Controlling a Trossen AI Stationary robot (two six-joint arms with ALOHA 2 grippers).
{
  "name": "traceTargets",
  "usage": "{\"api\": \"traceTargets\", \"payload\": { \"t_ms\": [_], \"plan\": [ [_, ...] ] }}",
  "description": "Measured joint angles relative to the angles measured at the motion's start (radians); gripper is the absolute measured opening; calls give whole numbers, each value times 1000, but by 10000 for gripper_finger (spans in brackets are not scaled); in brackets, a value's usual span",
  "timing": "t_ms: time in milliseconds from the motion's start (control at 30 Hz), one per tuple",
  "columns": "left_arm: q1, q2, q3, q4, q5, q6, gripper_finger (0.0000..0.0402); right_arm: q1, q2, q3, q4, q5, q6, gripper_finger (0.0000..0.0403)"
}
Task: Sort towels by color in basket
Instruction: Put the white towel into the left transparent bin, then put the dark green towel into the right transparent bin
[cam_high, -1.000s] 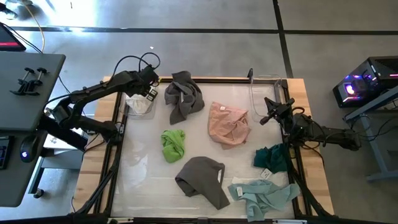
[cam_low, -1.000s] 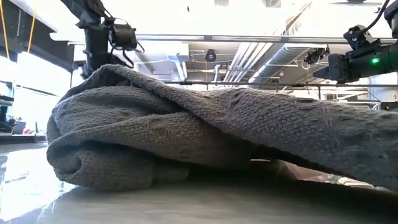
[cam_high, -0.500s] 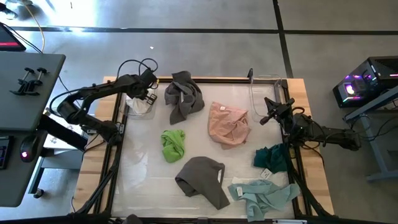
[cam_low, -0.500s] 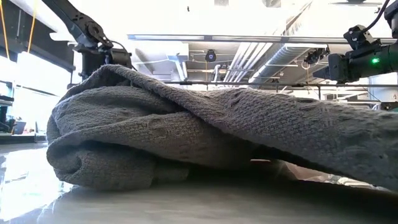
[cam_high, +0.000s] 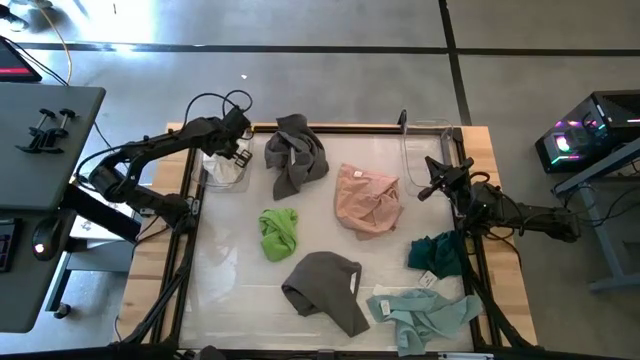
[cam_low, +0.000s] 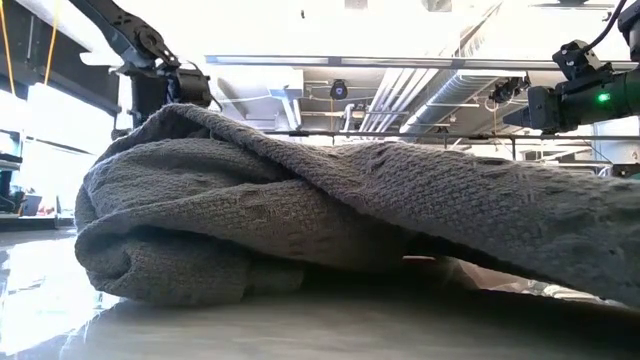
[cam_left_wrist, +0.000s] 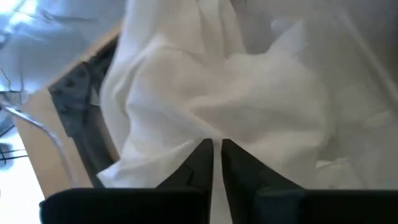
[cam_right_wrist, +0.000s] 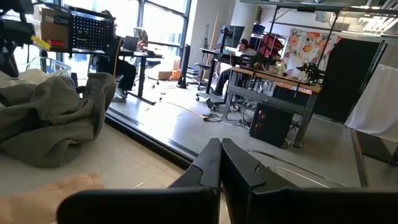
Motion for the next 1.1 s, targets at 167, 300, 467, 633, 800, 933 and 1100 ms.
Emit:
{"api": "traceTargets", "payload": {
  "t_ms": [167,300,467,633,800,933,1100],
  "plan": [
    [-15,-71,23,-33,-1,-6,71,0,0,0,0,0,0,0],
    [-42,-151,23,-34,4,-6,94,0,0,0,0,0,0,0],
    [-103,-257,23,-26,7,-41,101,0,0,0,0,0,0,0],
    [-209,-352,23,-9,8,-77,101,0,0,0,0,0,0,0],
    [-345,-448,-18,109,9,-89,101,0,0,0,0,0,0,0],
    [-462,-510,-56,203,9,-97,101,0,0,0,0,0,0,0],
    [-616,-565,-121,343,10,-155,101,0,0,0,0,0,0,0]
  ]
}}
